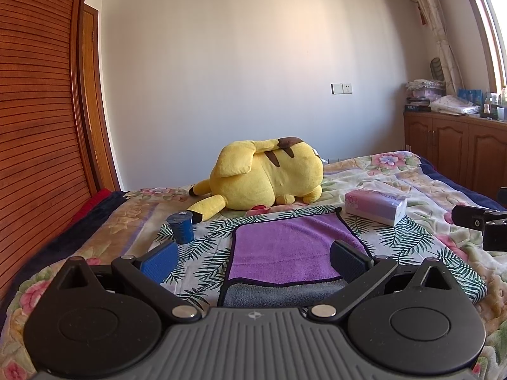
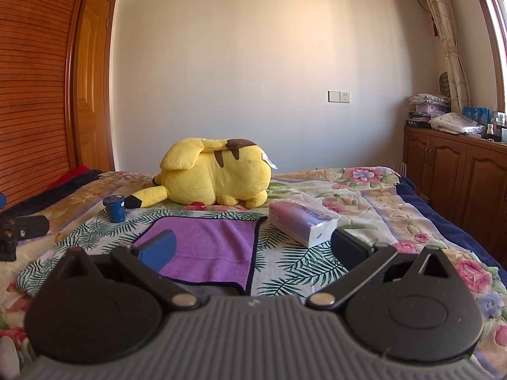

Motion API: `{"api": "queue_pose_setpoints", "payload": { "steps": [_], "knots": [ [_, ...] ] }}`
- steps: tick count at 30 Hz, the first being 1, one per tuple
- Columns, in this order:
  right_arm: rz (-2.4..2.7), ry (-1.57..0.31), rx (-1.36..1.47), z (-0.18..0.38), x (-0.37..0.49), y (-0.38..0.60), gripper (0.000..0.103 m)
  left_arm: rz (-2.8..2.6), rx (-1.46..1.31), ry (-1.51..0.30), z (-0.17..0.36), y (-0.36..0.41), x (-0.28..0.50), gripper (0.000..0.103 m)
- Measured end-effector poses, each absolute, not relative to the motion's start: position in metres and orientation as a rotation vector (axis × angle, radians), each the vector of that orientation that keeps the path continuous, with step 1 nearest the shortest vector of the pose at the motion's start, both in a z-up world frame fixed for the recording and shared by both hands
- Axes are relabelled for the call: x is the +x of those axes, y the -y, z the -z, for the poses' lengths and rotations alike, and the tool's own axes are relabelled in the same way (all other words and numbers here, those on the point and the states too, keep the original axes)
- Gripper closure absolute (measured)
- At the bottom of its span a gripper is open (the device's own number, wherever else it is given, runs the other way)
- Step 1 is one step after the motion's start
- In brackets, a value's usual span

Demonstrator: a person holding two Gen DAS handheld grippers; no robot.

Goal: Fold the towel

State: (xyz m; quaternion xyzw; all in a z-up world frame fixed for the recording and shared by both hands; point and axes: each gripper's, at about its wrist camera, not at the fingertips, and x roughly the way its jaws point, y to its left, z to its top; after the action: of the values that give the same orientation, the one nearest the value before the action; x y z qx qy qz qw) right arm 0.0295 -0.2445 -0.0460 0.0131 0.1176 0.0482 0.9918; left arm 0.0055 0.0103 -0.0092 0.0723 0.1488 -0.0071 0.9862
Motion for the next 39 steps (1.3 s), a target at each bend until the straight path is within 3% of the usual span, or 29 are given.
{"api": "queue_pose_setpoints", "payload": {
  "steps": [39],
  "knots": [
    [-0.101,-0.244,0.024,0.0483,0.0313,0.2441,0.0,0.018,0.163,-0.345,0.0145,-0.0088,0.0055,0.016]
  ]
}}
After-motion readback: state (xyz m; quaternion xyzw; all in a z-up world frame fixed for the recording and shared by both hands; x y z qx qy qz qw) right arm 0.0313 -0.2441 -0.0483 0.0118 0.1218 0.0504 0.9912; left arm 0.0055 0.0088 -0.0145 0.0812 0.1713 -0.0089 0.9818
